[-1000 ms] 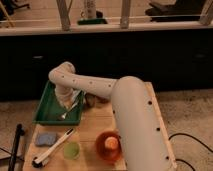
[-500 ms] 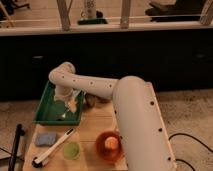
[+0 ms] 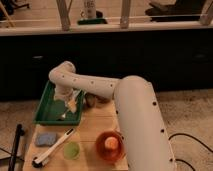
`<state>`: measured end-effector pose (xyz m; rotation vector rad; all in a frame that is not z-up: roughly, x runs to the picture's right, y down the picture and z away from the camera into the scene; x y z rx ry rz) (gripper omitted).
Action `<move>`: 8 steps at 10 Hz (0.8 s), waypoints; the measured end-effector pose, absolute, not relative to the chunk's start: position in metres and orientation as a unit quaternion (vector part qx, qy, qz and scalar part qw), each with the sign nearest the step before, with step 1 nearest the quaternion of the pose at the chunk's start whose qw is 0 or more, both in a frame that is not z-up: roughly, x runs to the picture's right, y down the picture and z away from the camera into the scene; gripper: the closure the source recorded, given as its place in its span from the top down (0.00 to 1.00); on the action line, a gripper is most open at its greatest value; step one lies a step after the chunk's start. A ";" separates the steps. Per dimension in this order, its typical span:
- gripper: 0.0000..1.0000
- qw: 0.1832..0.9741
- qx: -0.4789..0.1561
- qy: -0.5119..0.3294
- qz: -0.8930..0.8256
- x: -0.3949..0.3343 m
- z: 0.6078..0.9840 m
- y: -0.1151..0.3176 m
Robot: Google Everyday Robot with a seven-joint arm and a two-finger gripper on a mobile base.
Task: Place fork in tray
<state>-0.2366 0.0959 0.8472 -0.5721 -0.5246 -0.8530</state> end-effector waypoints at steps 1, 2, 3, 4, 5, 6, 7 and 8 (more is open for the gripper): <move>0.80 0.838 -0.271 -0.248 -0.403 -0.236 0.846 0.095; 0.80 0.838 -0.273 -0.247 -0.402 -0.235 0.846 0.095; 0.80 0.839 -0.273 -0.248 -0.401 -0.235 0.846 0.094; 0.80 0.839 -0.273 -0.248 -0.400 -0.234 0.846 0.093; 0.80 0.839 -0.273 -0.248 -0.400 -0.234 0.846 0.093; 0.80 0.840 -0.273 -0.248 -0.399 -0.233 0.847 0.092; 0.80 0.840 -0.273 -0.248 -0.399 -0.233 0.847 0.092; 0.80 0.840 -0.273 -0.248 -0.399 -0.233 0.847 0.092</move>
